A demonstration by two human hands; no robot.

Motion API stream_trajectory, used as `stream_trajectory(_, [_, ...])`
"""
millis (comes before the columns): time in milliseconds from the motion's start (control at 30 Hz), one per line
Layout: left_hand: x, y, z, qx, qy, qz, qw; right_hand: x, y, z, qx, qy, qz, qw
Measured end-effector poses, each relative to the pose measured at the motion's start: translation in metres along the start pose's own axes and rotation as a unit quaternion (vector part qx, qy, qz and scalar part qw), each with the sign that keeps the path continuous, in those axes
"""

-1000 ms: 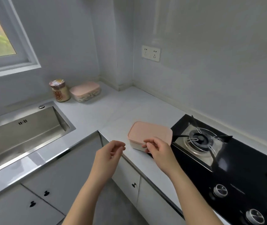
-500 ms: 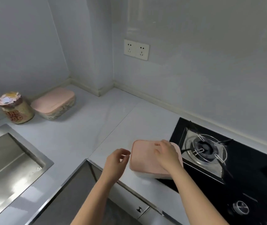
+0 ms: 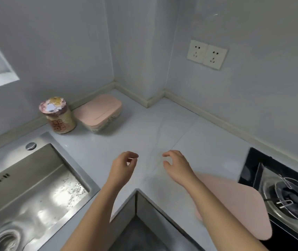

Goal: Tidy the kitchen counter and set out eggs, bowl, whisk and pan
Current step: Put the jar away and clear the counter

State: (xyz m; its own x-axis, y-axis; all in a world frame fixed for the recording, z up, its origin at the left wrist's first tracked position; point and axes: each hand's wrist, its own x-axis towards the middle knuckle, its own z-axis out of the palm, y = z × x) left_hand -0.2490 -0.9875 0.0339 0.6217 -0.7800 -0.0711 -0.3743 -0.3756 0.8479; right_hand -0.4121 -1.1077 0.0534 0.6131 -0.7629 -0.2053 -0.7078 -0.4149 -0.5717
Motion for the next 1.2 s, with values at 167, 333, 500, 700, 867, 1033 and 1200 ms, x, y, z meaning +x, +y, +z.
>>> stream_trajectory(167, [0.072, -0.036, -0.107, 0.097, 0.136, 0.010, 0.986, 0.071, -0.098, 0.034, -0.001, -0.063, -0.106, 0.992])
stream_trajectory(333, [0.155, -0.068, -0.199, 0.225, 0.217, -0.038, 0.949, 0.115, -0.165, 0.060, -0.012, -0.105, -0.155, 0.982])
stream_trajectory(500, [0.214, -0.092, -0.248, 0.310, 0.133, -0.117, 0.934, 0.137, -0.191, 0.079, 0.002, -0.123, -0.163, 0.979])
stream_trajectory(700, [0.251, -0.111, -0.255, 0.311, 0.086, -0.174, 0.930, 0.156, -0.197, 0.091, 0.017, -0.121, -0.169, 0.978])
stream_trajectory(867, [0.244, -0.110, -0.257, 0.302, 0.126, -0.158, 0.932, 0.162, -0.190, 0.096, 0.019, -0.126, -0.156, 0.980])
stream_trajectory(1033, [0.196, -0.085, -0.244, 0.319, 0.155, -0.108, 0.929, 0.160, -0.192, 0.102, 0.061, -0.137, -0.139, 0.979])
stream_trajectory(1200, [0.136, -0.027, -0.214, 0.335, 0.082, -0.043, 0.938, 0.139, -0.197, 0.118, 0.244, -0.177, -0.112, 0.947])
